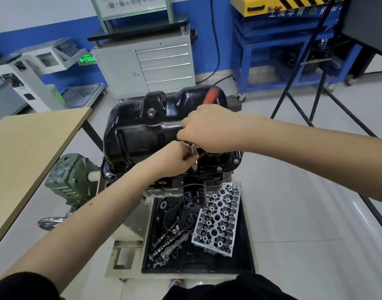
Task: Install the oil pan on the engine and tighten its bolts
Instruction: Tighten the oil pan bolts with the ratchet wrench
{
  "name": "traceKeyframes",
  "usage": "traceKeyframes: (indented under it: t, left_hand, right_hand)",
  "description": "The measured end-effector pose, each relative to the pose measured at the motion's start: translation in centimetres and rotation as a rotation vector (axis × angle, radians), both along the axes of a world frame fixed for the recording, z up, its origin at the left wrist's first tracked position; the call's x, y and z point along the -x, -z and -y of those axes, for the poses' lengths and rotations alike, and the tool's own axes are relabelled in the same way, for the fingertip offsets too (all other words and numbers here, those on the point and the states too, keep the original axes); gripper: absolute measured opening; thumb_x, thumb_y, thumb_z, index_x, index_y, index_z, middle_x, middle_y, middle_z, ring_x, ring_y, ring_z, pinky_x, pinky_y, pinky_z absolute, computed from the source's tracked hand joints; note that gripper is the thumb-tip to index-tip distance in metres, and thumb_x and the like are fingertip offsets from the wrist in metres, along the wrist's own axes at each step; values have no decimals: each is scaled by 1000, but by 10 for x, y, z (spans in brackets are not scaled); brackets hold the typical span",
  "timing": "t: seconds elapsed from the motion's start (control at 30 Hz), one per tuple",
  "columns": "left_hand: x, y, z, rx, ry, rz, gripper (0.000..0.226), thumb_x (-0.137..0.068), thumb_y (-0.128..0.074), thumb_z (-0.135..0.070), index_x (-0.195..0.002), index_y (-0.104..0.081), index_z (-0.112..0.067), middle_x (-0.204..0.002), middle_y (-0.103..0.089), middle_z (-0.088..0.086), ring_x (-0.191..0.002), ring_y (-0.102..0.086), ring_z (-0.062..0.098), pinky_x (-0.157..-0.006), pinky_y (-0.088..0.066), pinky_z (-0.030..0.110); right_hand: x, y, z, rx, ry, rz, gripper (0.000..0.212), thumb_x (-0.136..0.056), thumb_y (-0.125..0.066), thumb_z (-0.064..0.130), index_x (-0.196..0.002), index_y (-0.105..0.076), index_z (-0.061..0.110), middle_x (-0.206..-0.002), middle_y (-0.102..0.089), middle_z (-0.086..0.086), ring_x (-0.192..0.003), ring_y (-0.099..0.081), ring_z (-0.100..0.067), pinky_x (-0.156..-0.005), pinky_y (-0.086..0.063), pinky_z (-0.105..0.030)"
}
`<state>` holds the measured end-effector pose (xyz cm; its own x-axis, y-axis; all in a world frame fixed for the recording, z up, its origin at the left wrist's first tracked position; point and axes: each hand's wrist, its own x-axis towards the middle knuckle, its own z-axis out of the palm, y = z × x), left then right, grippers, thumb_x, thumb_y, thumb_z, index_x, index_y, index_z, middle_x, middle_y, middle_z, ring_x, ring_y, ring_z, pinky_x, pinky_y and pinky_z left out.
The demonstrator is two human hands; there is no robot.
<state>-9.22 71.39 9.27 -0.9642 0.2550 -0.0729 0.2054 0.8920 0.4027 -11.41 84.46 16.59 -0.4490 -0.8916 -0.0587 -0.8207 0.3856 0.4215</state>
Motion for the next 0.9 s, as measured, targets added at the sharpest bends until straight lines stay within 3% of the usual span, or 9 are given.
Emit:
traceKeyframes:
  t: [0.07,0.17,0.27,0.4,0.53,0.63,0.7,0.8,0.9]
  left_hand:
    - [-1,-1,3,-15,-3,42,24,-94,-45,-20,-88,-57,-1,-80,-63,10,-77,-58,27,-73,-47,34]
    - [-3,0,1,-48,20,-7,30,-95,-43,-19,-103,-61,4,-91,-66,20,-83,-60,30,-79,-47,41]
    - [-3,1,-3,-25,28,-60,26,-94,-43,-13,-85,-55,8,-80,-62,21,-76,-57,33,-71,-44,36]
    - [2,1,-3,55,-6,-12,30,-95,-44,-20,-75,-54,-1,-67,-50,8,-65,-45,22,-66,-39,33]
    - [0,5,0,-14,-27,-15,29,-95,-45,-23,-78,-56,-2,-64,-54,8,-63,-51,23,-63,-42,32]
    - [-1,7,0,-53,-32,-85,29,-95,-44,-21,-88,-60,2,-72,-63,17,-66,-57,27,-64,-44,33]
    - [0,7,0,-39,12,-108,24,-94,-43,-14,-87,-59,2,-71,-61,18,-63,-53,27,-60,-37,30]
    - [3,8,2,24,51,-83,27,-94,-44,-15,-87,-59,6,-62,-50,6,-58,-43,20,-55,-27,24]
    - [7,9,4,33,42,-64,30,-94,-45,-21,-88,-61,4,-71,-59,8,-66,-52,24,-62,-39,28]
  right_hand:
    - [-3,-1,3,43,59,-11,15,-93,-46,23,-97,-57,13,-82,-55,-2,-64,-49,-22,-51,-35,-27]
    - [-5,0,6,86,217,6,29,-95,-41,36,-76,-49,16,-60,-34,3,-47,-31,-13,-45,-19,-23]
    - [-3,2,5,96,184,35,23,-93,-44,33,-90,-55,13,-70,-46,0,-55,-42,-17,-46,-20,-24]
    - [4,2,-2,33,20,14,25,-89,-47,13,-113,-53,17,-107,-53,-6,-97,-54,-26,-67,-32,-31]
    - [6,2,-2,83,67,6,25,-93,-46,34,-99,-59,13,-92,-58,-4,-77,-56,-24,-53,-32,-28]
    - [3,3,-3,136,212,19,38,-94,-38,48,-85,-51,13,-69,-47,-1,-52,-36,-17,-45,-20,-25]
    - [1,6,-5,174,209,39,35,-95,-35,48,-90,-47,15,-66,-40,0,-57,-36,-20,-45,-18,-26]
    - [6,10,-9,128,66,30,30,-97,-37,38,-113,-46,14,-95,-57,-4,-82,-53,-26,-59,-34,-30]
    - [12,9,-13,106,4,9,26,-95,-42,34,-113,-48,16,-104,-60,-5,-89,-57,-26,-71,-37,-32]
